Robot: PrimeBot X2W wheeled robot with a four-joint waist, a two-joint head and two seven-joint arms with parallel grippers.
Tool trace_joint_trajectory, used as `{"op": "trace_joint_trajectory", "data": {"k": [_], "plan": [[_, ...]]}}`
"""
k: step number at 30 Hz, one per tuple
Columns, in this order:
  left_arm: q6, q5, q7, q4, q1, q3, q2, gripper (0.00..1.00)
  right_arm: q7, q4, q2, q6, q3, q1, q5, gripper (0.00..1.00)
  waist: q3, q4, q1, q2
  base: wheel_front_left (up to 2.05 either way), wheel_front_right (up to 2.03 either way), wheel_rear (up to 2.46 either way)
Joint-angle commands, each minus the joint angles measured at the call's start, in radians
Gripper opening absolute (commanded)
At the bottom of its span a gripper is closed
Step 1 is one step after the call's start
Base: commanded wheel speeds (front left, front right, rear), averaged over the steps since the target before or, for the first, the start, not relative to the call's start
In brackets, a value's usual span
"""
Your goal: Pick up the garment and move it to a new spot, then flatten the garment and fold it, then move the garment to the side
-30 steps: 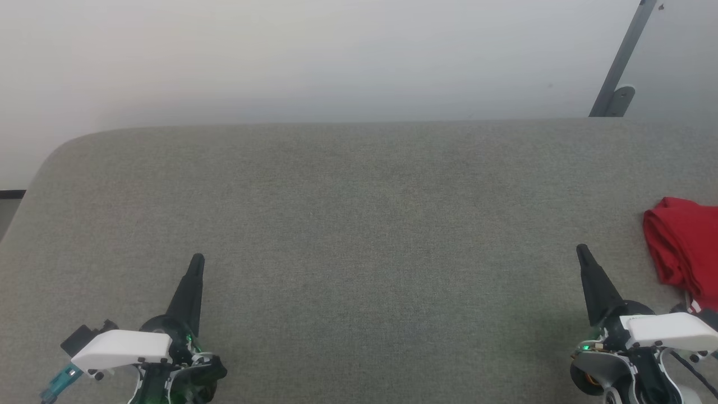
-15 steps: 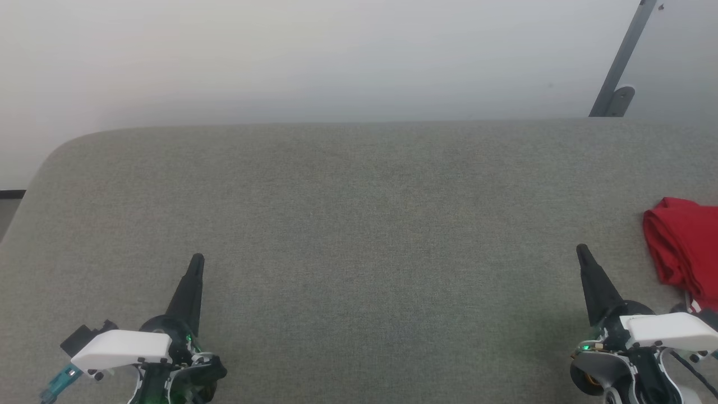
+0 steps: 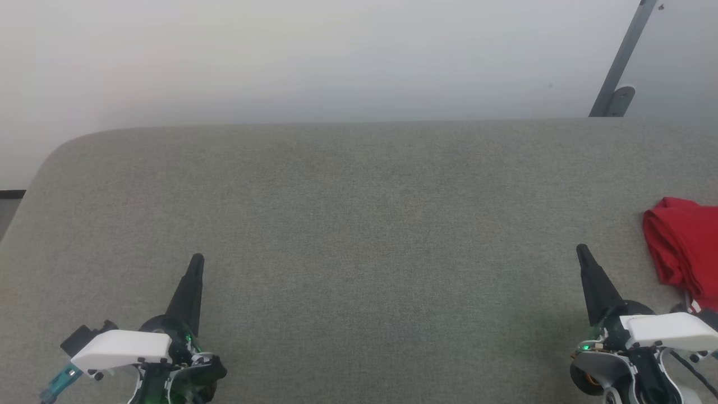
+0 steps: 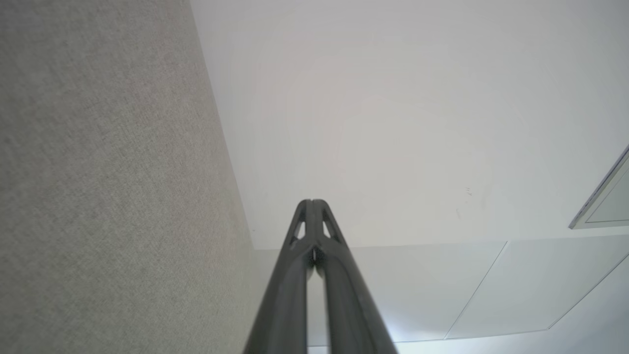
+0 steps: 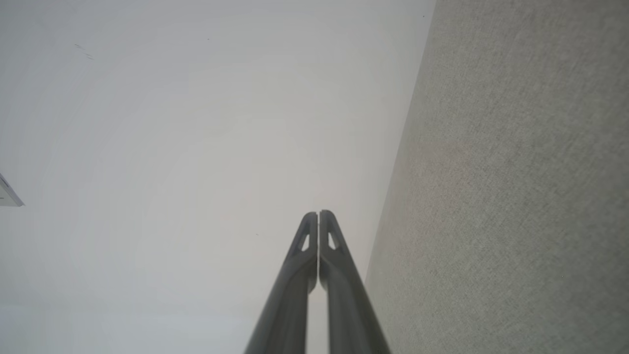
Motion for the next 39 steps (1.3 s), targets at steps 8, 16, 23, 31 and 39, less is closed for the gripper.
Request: {"op": "trace_joint_trajectory", "data": {"k": [8, 16, 23, 31, 39], "plan": [[-0.003, 0.003, 0.004, 0.000, -0.012, 0.004, -0.002, 0.00, 0.003, -0.001, 0.002, 0.001, 0.000, -0.006, 0.004, 0.00, 0.000, 0.000, 0.0000, -0.0001, 0.00, 0.00, 0.00], [-0.003, 0.004, 0.004, 0.000, -0.012, 0.004, -0.002, 0.00, 0.003, -0.001, 0.002, 0.001, 0.000, -0.006, 0.004, 0.00, 0.000, 0.000, 0.0000, -0.0001, 0.00, 0.00, 0.00], [-0.003, 0.004, 0.004, 0.000, -0.012, 0.004, -0.002, 0.00, 0.003, -0.001, 0.002, 0.000, 0.000, -0.006, 0.004, 0.00, 0.000, 0.000, 0.0000, -0.0001, 0.00, 0.00, 0.00], [-0.003, 0.004, 0.004, 0.000, -0.012, 0.004, -0.002, 0.00, 0.002, 0.000, 0.002, 0.001, 0.000, -0.006, 0.004, 0.00, 0.000, 0.000, 0.0000, -0.0001, 0.00, 0.00, 0.00], [-0.003, 0.004, 0.004, 0.000, -0.012, 0.004, -0.002, 0.00, 0.002, 0.000, 0.002, 0.001, 0.000, -0.006, 0.004, 0.00, 0.000, 0.000, 0.0000, -0.0001, 0.00, 0.00, 0.00]]}}
